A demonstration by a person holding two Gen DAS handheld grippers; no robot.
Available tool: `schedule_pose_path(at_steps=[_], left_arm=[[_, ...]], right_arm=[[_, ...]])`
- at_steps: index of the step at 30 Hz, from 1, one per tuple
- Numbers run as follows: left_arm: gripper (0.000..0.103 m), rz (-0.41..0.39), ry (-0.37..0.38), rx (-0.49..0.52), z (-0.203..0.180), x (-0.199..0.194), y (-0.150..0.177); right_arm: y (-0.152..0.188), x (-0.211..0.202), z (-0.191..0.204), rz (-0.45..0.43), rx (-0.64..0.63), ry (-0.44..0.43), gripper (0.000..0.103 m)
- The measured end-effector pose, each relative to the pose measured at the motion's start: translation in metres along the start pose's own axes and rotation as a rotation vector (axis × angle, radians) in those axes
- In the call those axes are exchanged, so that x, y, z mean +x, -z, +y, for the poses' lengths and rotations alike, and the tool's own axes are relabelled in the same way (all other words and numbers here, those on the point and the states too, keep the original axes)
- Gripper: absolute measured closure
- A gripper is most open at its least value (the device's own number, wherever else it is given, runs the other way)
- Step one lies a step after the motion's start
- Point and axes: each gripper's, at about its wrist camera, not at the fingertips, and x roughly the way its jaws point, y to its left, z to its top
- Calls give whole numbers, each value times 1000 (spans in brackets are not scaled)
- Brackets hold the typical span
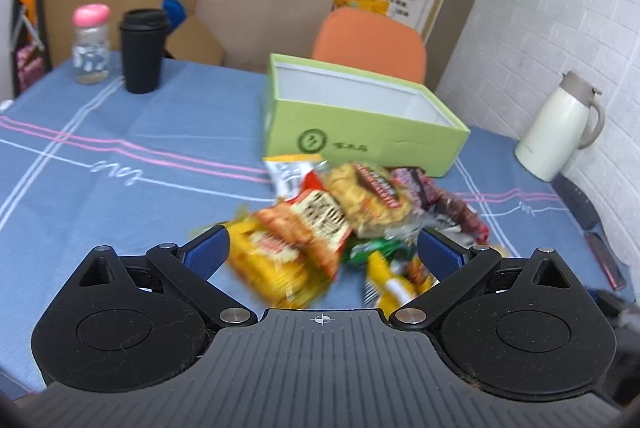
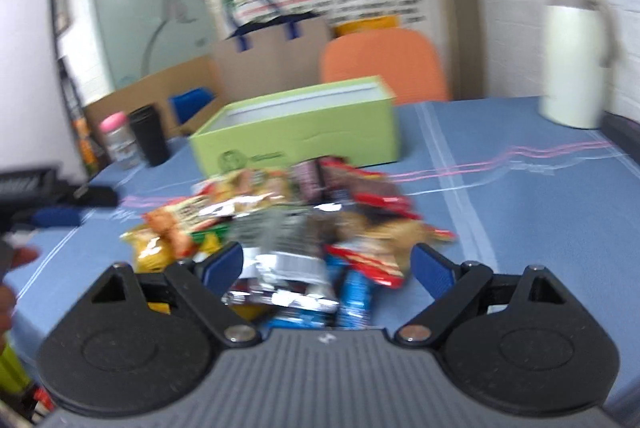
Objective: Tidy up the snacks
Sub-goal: 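Lower the left gripper onto the silver-and-white snack bag and close it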
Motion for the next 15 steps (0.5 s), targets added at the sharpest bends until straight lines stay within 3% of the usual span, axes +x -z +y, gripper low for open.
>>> schedule_pose_path(at_steps=[2, 8, 15], left_arm=[[17, 22, 12, 16, -12, 12, -5], [25, 167, 168, 50, -48, 59, -11], [28, 259, 244, 113, -63, 82, -9]], right_arm=[[-2, 14, 6, 25, -11, -44, 11], [-3, 34, 16, 45, -76, -85, 12], [-3, 47, 15, 62, -119, -96, 15]])
